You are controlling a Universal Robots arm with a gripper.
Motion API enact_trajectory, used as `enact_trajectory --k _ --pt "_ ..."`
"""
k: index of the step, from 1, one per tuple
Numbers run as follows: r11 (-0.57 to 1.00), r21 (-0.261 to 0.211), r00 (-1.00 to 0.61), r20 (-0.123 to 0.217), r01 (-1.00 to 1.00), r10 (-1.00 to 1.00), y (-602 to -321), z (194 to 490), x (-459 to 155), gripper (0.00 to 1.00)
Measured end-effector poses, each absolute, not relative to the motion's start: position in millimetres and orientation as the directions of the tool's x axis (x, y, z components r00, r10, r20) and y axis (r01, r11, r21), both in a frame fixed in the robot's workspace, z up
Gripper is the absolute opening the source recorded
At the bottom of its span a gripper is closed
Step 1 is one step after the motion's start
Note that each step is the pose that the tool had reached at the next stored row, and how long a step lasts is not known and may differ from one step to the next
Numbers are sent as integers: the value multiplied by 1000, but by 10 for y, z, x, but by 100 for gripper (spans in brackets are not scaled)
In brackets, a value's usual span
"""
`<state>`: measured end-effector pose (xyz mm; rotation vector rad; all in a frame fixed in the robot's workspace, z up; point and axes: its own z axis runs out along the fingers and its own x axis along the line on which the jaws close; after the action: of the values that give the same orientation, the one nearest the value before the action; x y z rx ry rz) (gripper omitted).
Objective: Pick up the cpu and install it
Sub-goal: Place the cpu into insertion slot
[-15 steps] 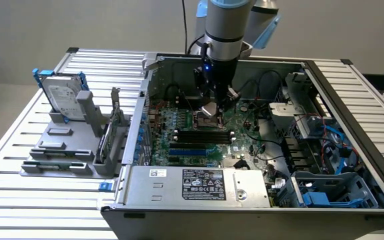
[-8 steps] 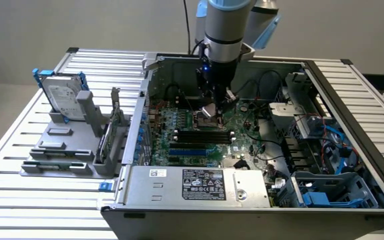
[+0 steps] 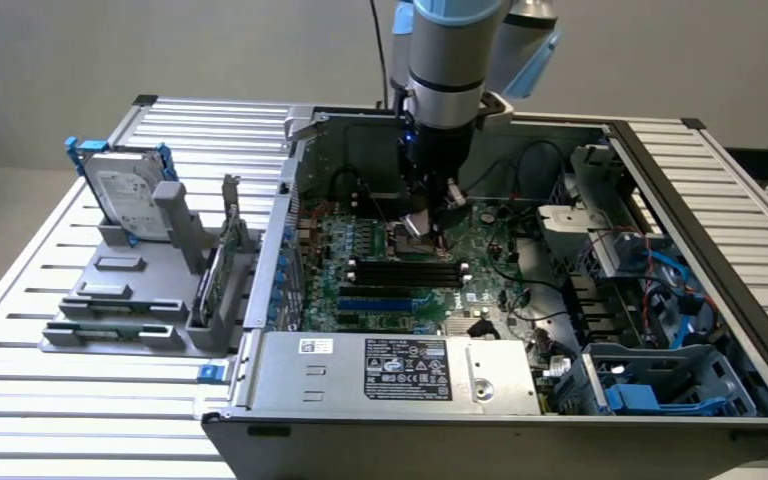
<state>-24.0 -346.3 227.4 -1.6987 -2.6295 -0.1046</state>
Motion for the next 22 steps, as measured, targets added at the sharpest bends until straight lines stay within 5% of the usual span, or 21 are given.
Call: enact_trajectory --k 22 --pt "121 15 -122 54 993 991 -3463 2219 -240 54"
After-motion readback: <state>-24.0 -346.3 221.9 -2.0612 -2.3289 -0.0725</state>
